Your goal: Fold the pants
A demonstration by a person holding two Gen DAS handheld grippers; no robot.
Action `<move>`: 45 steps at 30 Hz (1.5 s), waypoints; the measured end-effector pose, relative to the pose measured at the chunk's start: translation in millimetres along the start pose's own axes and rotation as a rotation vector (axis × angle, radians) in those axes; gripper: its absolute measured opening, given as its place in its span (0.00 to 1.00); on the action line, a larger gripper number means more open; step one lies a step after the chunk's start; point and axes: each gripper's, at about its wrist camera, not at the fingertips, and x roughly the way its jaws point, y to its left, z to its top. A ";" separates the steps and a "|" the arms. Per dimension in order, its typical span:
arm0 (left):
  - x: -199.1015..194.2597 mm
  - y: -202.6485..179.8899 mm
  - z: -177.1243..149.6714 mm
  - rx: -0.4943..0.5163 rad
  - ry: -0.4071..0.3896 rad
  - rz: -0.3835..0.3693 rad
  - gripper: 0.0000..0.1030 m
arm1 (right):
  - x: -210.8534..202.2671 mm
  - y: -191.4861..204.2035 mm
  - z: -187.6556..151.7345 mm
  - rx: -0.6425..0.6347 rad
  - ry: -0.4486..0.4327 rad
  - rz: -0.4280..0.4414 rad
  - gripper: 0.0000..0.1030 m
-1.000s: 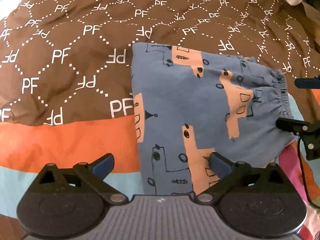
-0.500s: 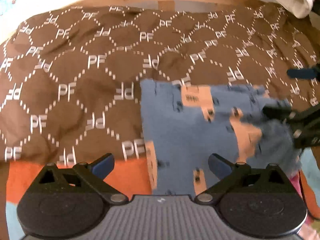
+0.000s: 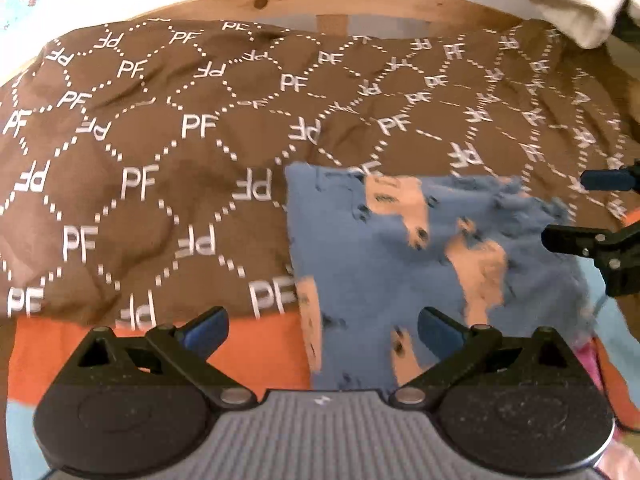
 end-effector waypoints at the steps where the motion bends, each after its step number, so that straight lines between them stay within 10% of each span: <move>1: -4.5 -1.0 -4.9 -0.002 0.002 -0.011 1.00 | -4.9 1.0 -2.9 0.010 0.003 0.006 0.99; 13: 1.6 -4.5 -37.6 -0.027 0.126 -0.028 1.00 | -16.6 29.6 -43.4 -0.149 0.059 -0.057 0.99; 45: -18.2 -9.5 -56.7 -0.002 0.266 -0.084 1.00 | -40.4 16.6 -71.5 0.115 0.175 0.103 0.99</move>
